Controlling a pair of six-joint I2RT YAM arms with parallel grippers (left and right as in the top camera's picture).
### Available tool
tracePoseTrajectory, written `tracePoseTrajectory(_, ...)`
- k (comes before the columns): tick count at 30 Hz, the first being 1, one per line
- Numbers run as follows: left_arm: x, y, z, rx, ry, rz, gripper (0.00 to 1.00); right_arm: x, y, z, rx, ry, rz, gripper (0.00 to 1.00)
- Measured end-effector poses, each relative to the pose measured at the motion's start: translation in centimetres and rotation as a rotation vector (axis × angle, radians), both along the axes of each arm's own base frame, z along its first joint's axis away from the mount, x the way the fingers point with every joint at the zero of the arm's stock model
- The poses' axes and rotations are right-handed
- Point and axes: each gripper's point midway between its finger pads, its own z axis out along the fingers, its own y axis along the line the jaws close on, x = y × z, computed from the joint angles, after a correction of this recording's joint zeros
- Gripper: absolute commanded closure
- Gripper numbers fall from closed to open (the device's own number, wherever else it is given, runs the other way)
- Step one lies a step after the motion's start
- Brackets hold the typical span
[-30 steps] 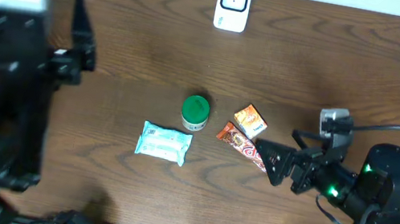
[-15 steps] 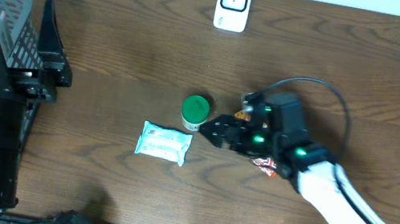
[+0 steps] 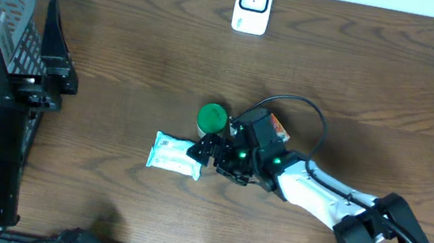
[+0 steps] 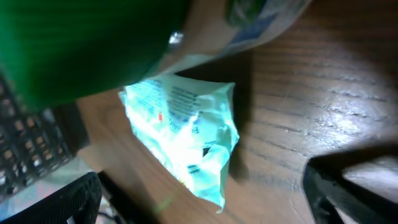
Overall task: Scan the item barcode
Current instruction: 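Grasp the mint-green wipes pack with the right gripper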
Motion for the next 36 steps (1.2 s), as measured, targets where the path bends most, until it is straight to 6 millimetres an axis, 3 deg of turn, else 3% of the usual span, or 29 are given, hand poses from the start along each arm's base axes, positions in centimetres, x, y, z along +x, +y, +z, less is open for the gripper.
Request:
tracePoseTrajectory(6,0.0,0.0,0.0,0.001,0.001,0.000,0.15,1.1,2.8,-0.1,0.040,-0.049,-0.043,0.01)
tracePoseTrajectory(7,0.0,0.0,0.0,0.001,0.001,0.000,0.15,1.2,3.4,-0.1,0.052,-0.050,-0.046,0.05)
tracePoseTrajectory(9,0.0,0.0,0.0,0.001,0.001,0.000,0.15,1.4,4.2,-0.3,0.065,-0.039,-0.052,0.26)
tracePoseTrajectory(12,0.0,0.0,0.0,0.001,0.001,0.000,0.15,1.0,4.6,-1.6,0.053,0.008,-0.054,0.66)
tracePoseTrajectory(16,0.0,0.0,0.0,0.001,0.002,0.000,0.15,0.2,4.1,-3.0,0.019,0.065,-0.057,0.95)
tracePoseTrajectory(17,0.0,0.0,0.0,0.001,0.001,0.000,0.15,0.1,4.0,-3.2,0.014,0.072,-0.061,0.99)
tracePoseTrajectory(26,-0.1,0.0,0.0,0.001,0.001,0.000,0.15,0.2,4.1,-2.9,0.024,0.039,-0.050,0.99)
tracePoseTrajectory(30,-0.1,0.0,0.0,0.001,0.002,0.000,0.15,-0.7,2.4,-1.9,-0.037,-0.003,-0.028,0.98)
tracePoseTrajectory(32,-0.1,0.0,-0.1,0.002,0.004,0.000,0.15,-1.0,1.6,-0.3,-0.051,-0.059,0.000,0.99)
tracePoseTrajectory(36,-0.1,0.0,-0.1,0.003,0.005,0.000,0.15,-1.3,0.9,7.0,0.017,-0.272,0.080,0.99)
